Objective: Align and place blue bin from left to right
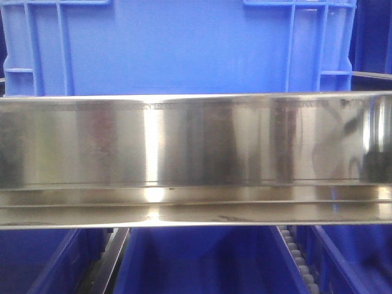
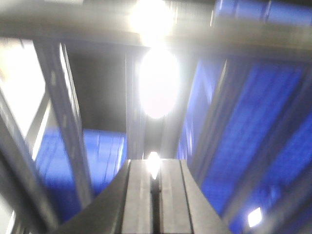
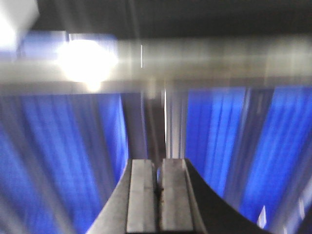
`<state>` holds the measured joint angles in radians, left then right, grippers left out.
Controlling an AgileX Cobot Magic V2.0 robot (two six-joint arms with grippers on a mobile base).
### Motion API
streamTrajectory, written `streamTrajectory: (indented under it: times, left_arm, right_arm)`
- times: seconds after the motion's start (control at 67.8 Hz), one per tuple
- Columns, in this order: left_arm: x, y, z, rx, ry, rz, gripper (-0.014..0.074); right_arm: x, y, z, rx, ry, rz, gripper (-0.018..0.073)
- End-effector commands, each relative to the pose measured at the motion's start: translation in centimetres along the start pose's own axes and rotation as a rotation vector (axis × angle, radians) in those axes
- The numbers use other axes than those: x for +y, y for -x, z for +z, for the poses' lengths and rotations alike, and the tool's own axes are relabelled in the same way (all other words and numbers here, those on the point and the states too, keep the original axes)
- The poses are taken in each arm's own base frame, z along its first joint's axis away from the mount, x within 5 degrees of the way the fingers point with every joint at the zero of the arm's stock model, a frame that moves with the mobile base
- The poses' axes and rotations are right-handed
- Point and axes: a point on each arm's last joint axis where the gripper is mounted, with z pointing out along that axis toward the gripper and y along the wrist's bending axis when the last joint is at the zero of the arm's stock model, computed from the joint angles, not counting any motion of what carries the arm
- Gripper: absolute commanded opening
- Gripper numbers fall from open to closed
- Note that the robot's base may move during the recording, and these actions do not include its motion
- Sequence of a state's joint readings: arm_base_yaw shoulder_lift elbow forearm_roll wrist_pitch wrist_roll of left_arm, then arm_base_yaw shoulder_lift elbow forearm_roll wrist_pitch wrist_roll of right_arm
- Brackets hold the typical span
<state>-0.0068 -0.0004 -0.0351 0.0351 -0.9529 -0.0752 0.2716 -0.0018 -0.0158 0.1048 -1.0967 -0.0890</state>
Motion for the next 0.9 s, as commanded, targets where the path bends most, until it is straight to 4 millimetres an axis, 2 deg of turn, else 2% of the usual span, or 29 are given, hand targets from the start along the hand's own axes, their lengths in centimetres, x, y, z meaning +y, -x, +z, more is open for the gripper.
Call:
streamTrajectory:
  times: [0.0,0.177,0.295,0.56,0.678,0.781,0.885]
  left_arm:
    - [0.0,1.7,1.0,-0.084,0.001,0.001,-0.0111]
    - [0.0,4.3,3.9,-0.007,0.010,0.004,-0.0111]
    - [0.1,4.9,6.5,0.201,0.028,0.005,-0.0111]
    - [0.5,3.7,11.8,0.736,0.071,0.004,-0.0111]
    - [0.7,2.7,14.4,0.967,0.125,-0.007,-0.0111]
    - [1.1,1.7,16.5,1.088,0.144,0.012,-0.0111]
    - [1.3,0.5,18.0,1.111,0.145,0.014,-0.0111]
  right_arm:
    - [0.0,1.6,1.0,-0.098,-0.010,-0.004,-0.0166]
    - [0.4,3.2,4.4,0.038,0.014,0.012,-0.0166]
    - [0.8,3.3,6.6,0.208,0.038,0.016,-0.0166]
    - [1.9,0.0,11.3,0.776,0.100,0.012,-0.0166]
    - [2.4,-1.3,13.9,0.956,0.120,0.010,-0.0166]
    - [2.8,-2.9,15.8,1.106,0.135,0.008,-0.0166]
    - [3.0,-4.5,17.3,1.189,0.141,0.007,-0.0166]
